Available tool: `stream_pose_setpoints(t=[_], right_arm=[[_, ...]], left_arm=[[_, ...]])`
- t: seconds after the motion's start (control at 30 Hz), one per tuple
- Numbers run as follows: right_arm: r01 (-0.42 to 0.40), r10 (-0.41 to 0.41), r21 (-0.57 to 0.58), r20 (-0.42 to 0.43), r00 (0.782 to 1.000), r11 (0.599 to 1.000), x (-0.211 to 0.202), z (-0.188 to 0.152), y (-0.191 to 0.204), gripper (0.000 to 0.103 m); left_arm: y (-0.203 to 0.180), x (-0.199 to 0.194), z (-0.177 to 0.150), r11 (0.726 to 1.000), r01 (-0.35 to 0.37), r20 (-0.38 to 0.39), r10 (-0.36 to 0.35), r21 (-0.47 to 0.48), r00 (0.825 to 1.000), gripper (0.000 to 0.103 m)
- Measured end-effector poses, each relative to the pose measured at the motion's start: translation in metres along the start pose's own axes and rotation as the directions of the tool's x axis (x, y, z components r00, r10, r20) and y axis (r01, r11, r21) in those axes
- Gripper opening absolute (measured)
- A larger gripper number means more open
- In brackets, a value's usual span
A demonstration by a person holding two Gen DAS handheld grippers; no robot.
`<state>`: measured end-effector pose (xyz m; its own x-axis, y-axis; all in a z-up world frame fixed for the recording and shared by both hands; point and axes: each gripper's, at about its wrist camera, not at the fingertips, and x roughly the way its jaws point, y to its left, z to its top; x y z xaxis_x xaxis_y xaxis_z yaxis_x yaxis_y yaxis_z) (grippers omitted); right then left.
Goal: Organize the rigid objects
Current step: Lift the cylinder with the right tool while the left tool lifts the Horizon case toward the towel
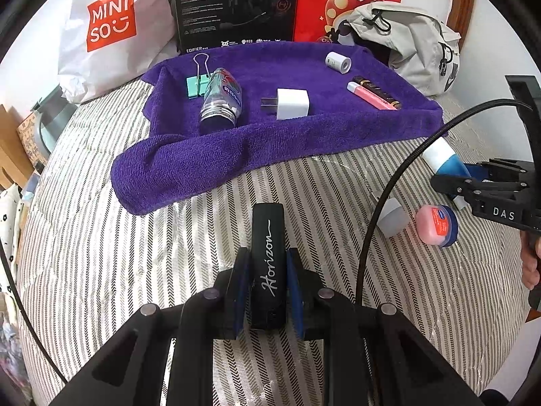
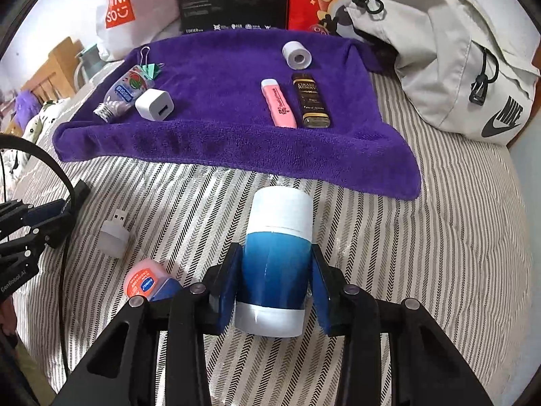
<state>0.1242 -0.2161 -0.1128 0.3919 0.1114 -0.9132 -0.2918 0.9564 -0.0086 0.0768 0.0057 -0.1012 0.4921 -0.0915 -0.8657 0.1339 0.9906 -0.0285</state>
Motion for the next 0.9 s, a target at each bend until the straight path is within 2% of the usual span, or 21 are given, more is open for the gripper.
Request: stream_pose_setpoints(t=[0.2, 0.37, 0.57, 0.77, 0.9], right_arm=[[-0.082, 0.082, 0.024, 0.0, 0.997, 0.996, -0.011, 0.001, -0.003, 0.036], [-0.118, 0.118, 0.024, 0.016, 0.993, 0.993, -0.02, 0.003, -0.007, 0.036], [-0.106, 0.106, 0.028, -0.01, 0.994, 0.994, -0.003, -0.003, -0.01, 0.036], [-0.037, 0.039, -0.054, 0.026, 0.999, 0.998, -0.002, -0.01, 0.003, 0.036], [-0.036, 0.038, -0.06, 0.031, 0.999, 0.998, -0.003, -0.01, 0.003, 0.036]], left_arm=[[0.012, -0.004, 0.0, 0.996, 0.061, 0.015, -0.06, -0.062, 0.998, 0.021], [0.012, -0.009, 0.004, 0.996, 0.059, 0.028, -0.057, -0.061, 0.998, 0.021], [0.004, 0.004, 0.004, 0.999, 0.029, -0.005, -0.03, -0.037, 1.0, 0.021], [-0.006, 0.006, 0.0, 0.999, -0.03, 0.015, 0.029, 0.014, 0.999, 0.021], [-0.002, 0.005, 0.001, 1.0, -0.009, 0.02, 0.009, -0.01, 1.0, 0.021]])
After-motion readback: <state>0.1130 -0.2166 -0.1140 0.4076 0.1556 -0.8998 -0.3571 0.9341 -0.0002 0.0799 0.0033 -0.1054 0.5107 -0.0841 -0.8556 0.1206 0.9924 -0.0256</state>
